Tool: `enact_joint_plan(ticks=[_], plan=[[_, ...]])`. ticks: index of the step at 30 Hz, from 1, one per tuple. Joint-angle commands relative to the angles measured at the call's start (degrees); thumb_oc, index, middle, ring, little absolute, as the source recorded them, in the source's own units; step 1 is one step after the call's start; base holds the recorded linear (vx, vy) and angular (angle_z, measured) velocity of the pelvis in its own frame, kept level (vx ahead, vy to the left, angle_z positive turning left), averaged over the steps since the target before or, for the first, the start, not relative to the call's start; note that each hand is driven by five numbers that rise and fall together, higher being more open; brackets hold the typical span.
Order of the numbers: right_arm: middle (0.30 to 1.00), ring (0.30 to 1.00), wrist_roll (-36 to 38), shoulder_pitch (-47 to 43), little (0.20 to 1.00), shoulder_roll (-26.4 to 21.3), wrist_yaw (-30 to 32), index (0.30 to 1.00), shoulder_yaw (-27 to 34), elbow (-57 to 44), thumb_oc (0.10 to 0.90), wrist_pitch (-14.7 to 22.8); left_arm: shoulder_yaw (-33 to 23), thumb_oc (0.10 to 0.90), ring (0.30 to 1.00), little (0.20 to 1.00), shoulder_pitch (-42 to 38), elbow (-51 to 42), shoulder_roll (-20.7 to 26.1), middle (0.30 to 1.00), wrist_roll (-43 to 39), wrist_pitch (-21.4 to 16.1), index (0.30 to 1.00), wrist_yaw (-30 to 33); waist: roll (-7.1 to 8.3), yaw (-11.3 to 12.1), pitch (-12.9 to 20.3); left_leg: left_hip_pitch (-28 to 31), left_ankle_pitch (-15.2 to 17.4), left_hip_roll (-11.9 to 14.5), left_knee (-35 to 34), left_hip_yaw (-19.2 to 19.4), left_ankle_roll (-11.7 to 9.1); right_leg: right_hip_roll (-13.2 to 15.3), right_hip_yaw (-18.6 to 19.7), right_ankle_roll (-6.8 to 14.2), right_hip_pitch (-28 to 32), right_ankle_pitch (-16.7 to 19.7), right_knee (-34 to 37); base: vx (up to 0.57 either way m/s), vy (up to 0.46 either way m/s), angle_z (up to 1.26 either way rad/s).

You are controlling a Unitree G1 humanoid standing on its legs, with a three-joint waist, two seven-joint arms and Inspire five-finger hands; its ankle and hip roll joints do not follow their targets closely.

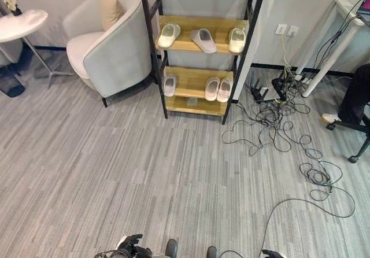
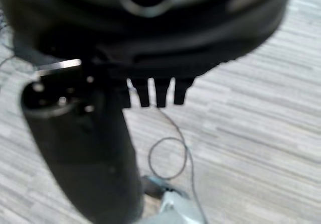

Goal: Arrange the slippers neatly on the shoe rack.

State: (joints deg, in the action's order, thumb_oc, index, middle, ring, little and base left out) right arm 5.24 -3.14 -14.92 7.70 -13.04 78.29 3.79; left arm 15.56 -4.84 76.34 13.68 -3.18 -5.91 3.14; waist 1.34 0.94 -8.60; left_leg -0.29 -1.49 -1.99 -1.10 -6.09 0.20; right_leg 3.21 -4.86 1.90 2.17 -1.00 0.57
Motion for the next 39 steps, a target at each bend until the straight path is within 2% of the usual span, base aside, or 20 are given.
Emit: enact_joint_plan(ticks=[1,4,5,6,9,12,13,17,18,20,23,24,25,27,28,31,33,34,36,39], plan=[[0.9,0.9,-0.63,-0.44,0.9,-2.22,0.58,0.9,-1.8,-0.98,0.8,0.21,0.47,0.8,0.9,0.9,-0.73,1.13,0.4,0.9,1.94,-0.42,0.9,0.19,1.57,1.91,2.09,-3.98,7.84,-2.56,6.91,-1.15,2.02,0.98,2.73,3.4,-2.73,-4.99,-12.15,0.09,0.207,-0.28],[0.9,0.9,-0.98,-1.52,0.9,-1.96,0.19,0.9,-2.83,-2.31,0.8,0.38,0.64,0.8,0.9,0.9,-0.61,1.09,1.08,0.9,2.57,-0.33,0.9,-0.06,0.66,2.12,0.94,-2.92,8.74,-2.82,7.72,-1.12,3.81,2.06,2.36,4.32,-8.02,-0.52,-22.17,0.08,0.168,-0.17],[0.9,0.9,-0.98,-1.52,0.9,-1.97,0.19,0.9,-2.83,-2.31,0.8,0.38,0.63,0.8,0.9,0.9,-0.61,1.09,1.07,0.9,2.57,-0.32,0.9,-0.06,0.67,2.14,0.95,-2.95,8.75,-2.84,7.74,-1.09,3.82,2.08,2.4,4.33,-8.09,-0.56,-22.26,0.23,0.188,-0.07],[0.9,0.9,-1.07,-1.69,0.9,-1.93,0.13,0.9,-3.14,-2.47,0.8,0.53,0.92,0.8,0.9,0.9,-0.58,1.33,1.34,0.9,3.05,-0.33,0.9,-0.19,0.36,1.7,1.27,-1.06,9.25,-2.97,6.95,-2.13,4.16,0.58,2.48,3.63,-9.94,-1.32,-22.98,0.25,0.111,-0.14],[0.9,0.9,-0.95,-1.8,0.9,-1.99,0.05,0.9,-3.54,-2.66,0.8,0.66,1.02,0.8,0.9,0.9,-0.53,1.41,1.51,0.9,3.23,-0.41,0.9,-0.23,0.45,0.9,1.29,1.7,9.82,-3.16,5.31,-3.26,4.24,-2.31,3.24,3.08,-11.52,-2.64,-20.55,0.22,0.049,0.06],[0.9,0.9,-1.13,-1.77,0.9,-2.18,-0.02,0.9,-4.32,-2.83,0.8,0.74,1.01,0.8,0.9,0.9,-0.37,1.57,1.37,0.9,3.34,-0.52,0.9,-0.53,1.16,-0.43,1.24,5.46,11.06,-4.11,3.23,-5.07,4.02,-5.23,1.97,2.56,-14.08,-0.6,-12.12,0.33,0.003,0.2],[0.9,0.9,-1.3,-1.37,0.9,-2.38,-0.13,0.9,-4.25,-2.9,0.8,0.6,1.26,0.8,0.9,0.9,-0.65,1.56,1.23,0.9,3.79,-0.79,0.9,-0.85,1.76,-1.59,0.9,7.97,11.99,-4.95,2.69,-6.9,3.6,-6.28,1.57,3.15,-15.94,1.67,-7.85,0.32,-0.004,0.21],[0.9,0.9,-1.56,-0.54,0.9,-2.68,-0.19,0.9,-4.06,-2.92,0.8,0.55,1.91,0.8,0.9,0.9,-0.85,1.44,1.07,0.9,5.09,-1.04,0.9,-1.13,1.72,-2.74,0.75,10.55,13.28,-5.15,2.65,-8.97,2.91,-6.65,1.53,2.64,-15.24,2.36,-6.23,0.27,-0.032,0.67],[0.9,0.9,-1.85,0.19,0.9,-2.71,-0.29,0.9,-4.22,-2.54,0.8,0.41,2.21,0.8,0.9,0.9,-0.69,1.66,0.97,0.9,6.15,-0.88,0.9,-1.01,1.35,-3.02,1.75,11.87,13.64,-4.21,2.98,-9.45,1.72,-7.21,2.08,1.48,-14.07,2.28,-6.1,0.29,-0.063,0.66],[0.9,0.9,-2.04,0.42,0.9,-2.92,-0.28,0.9,-4.26,-2.36,0.8,0.32,2.16,0.8,0.9,0.9,-0.51,1.66,0.96,0.9,6.19,-0.77,0.9,-1.08,0.86,-2.94,2.28,12.19,13.42,-3.33,3.57,-9.43,0.97,-7.34,1.78,1.19,-13.49,2.07,-6.07,0.24,-0.054,0.58],[0.9,0.9,-1.19,0.25,0.9,-2.99,-0.31,0.9,-4.09,-2.53,0.8,0.61,2.28,0.8,0.9,0.9,-0.81,0.94,0.78,0.9,5.48,-0.95,0.9,-1.11,0.69,-2.64,1.89,7.54,9.59,-2.32,13.77,-7.41,-2.36,-6.66,2.07,0.37,-10.86,0.74,-6.1,0.21,-0.027,0.36],[0.9,0.9,-0.8,-0.62,0.9,-3.24,-0.08,0.9,-4.34,-2.47,0.8,0.66,2.47,0.8,0.9,0.9,-1.38,0.4,0.51,0.9,4.75,-0.9,0.9,-0.98,1.41,-1.84,0.74,2.27,7.95,-1.67,21.4,-4.12,-2.23,-5.74,2.01,-0.52,-9.0,-0.28,-6.0,0.1,0.005,0.22],[0.9,0.9,-0.8,-0.65,0.9,-3.24,-0.08,0.9,-4.33,-2.46,0.8,0.67,2.47,0.8,0.9,0.9,-1.4,0.4,0.5,0.9,4.74,-0.89,0.9,-0.98,1.32,-1.74,0.72,2.11,8.16,-1.61,21.75,-4.02,-2.22,-5.84,2.08,-0.52,-9.06,-0.3,-6.06,0.12,-0.006,0.08],[0.9,0.9,-0.67,-1.1,0.9,-3.49,-0.04,0.9,-4.64,-2.32,0.8,0.64,2.54,0.8,0.9,0.9,-1.43,0.12,0.4,0.9,4.31,-0.73,0.9,-0.77,1.89,-0.99,0.46,-0.48,8.28,-0.39,24.4,-0.95,-1.24,-5.39,1.92,-1.46,-7.49,-1.79,-6.34,0.21,-0.006,-0.24],[0.9,0.9,-0.26,-1.16,0.9,-3.63,0.0,0.9,-4.72,-2.37,0.8,0.7,2.84,0.8,0.9,0.9,-1.43,0.16,0.18,0.9,4.11,-0.64,0.9,-0.89,2.45,-0.35,0.57,-2.75,10.0,-0.28,22.68,0.4,-0.16,-4.73,1.98,-1.57,-5.78,-3.29,-6.15,0.22,0.007,-0.19],[0.9,0.9,-0.14,-1.09,0.9,-3.65,-0.06,0.9,-4.68,-2.41,0.8,0.75,3.07,0.8,0.9,0.9,-1.44,0.28,0.0,0.9,4.06,-0.5,0.9,-1.07,2.55,0.12,0.58,-4.53,11.42,-0.92,19.38,0.75,0.2,-4.48,2.25,-1.42,-4.45,-4.34,-5.68,0.23,0.048,-0.02],[0.9,0.9,-0.38,-0.73,0.9,-3.79,0.14,0.9,-4.52,-2.45,0.8,0.91,3.23,0.8,0.9,0.9,-1.34,0.48,-0.08,0.9,4.02,-0.46,0.9,-1.46,1.97,0.65,0.29,-8.95,6.39,-1.73,13.1,1.25,-0.53,-5.19,2.75,-1.35,-1.86,-5.78,-4.36,0.26,0.099,0.11],[0.9,0.9,-0.39,-0.72,0.9,-3.79,0.14,0.9,-4.52,-2.46,0.8,0.9,3.24,0.8,0.9,0.9,-1.33,0.48,-0.08,0.9,4.02,-0.46,0.9,-1.46,2.03,0.71,0.15,-8.69,6.36,-1.77,12.93,1.31,-0.52,-5.13,2.81,-1.34,-1.69,-5.85,-4.37,0.16,0.068,0.17],[0.9,0.9,-0.12,-0.59,0.9,-3.71,0.3,0.9,-4.23,-2.48,0.8,0.94,3.1,0.8,0.9,0.9,-1.21,0.26,0.09,0.9,3.77,-0.76,0.9,-1.48,1.21,1.88,-0.19,-13.2,0.61,-2.62,9.05,1.95,-1.34,-6.36,4.79,-1.44,2.0,-7.24,-3.14,0.27,0.122,-0.03],[0.9,0.9,-0.62,0.09,0.9,-3.43,0.09,0.9,-4.14,-2.13,0.8,0.67,2.78,0.8,0.9,0.9,-0.75,0.71,0.1,0.9,4.07,-0.77,0.9,-1.4,1.38,2.29,0.27,-12.32,0.6,-2.68,8.05,1.95,-0.97,-6.07,6.15,-1.01,3.61,-8.12,-3.23,0.29,0.174,-0.37]])
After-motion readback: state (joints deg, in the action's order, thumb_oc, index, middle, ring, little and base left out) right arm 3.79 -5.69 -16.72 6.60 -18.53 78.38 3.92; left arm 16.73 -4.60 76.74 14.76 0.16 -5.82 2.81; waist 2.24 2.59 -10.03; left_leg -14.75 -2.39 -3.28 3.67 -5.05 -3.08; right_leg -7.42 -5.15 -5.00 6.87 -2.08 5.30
